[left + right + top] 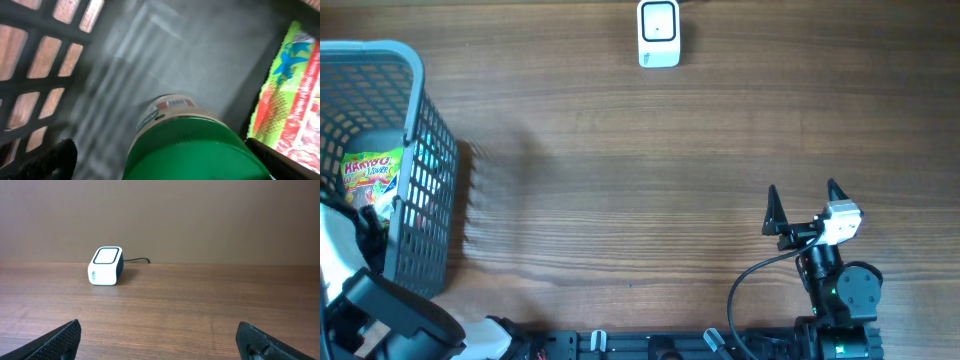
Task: Scan the item barcode
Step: 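Reach into the basket and grasp the green-lidded canister with left gripper, then carry the canister to the table center and release it, then reach into the basket and grasp the Haribo gummy bag with left gripper, then place the Haribo bag on the table beside the canister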
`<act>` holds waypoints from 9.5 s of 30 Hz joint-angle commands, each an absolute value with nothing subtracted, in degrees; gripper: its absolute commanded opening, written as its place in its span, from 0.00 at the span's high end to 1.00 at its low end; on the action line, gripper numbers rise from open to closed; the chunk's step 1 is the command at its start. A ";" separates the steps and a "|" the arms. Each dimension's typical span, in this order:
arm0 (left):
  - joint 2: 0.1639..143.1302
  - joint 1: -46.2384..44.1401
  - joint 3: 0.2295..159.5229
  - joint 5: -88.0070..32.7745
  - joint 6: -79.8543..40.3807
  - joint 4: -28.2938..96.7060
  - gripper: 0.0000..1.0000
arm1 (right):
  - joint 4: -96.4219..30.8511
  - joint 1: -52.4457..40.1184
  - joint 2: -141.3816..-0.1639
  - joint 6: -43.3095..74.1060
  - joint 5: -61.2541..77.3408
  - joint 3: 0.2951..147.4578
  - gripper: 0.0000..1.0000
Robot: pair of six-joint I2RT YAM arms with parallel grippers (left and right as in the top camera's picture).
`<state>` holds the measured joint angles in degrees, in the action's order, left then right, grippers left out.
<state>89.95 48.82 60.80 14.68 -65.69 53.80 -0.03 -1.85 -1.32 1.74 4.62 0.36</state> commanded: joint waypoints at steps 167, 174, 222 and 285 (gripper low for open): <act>63.09 35.53 72.88 20.05 -69.04 51.92 0.00 | 0.10 -1.80 -1.30 2.57 3.84 0.30 0.00; 83.96 36.18 72.88 20.01 -70.70 53.41 0.00 | 0.10 -1.80 -1.30 2.57 3.84 0.32 0.00; 105.80 38.74 72.86 7.07 -52.66 46.00 0.00 | 0.10 -1.80 -1.69 2.59 3.84 0.32 0.00; 61.25 -27.62 74.41 36.56 -56.64 44.58 0.00 | 0.10 -1.80 -1.69 2.57 3.84 0.32 0.00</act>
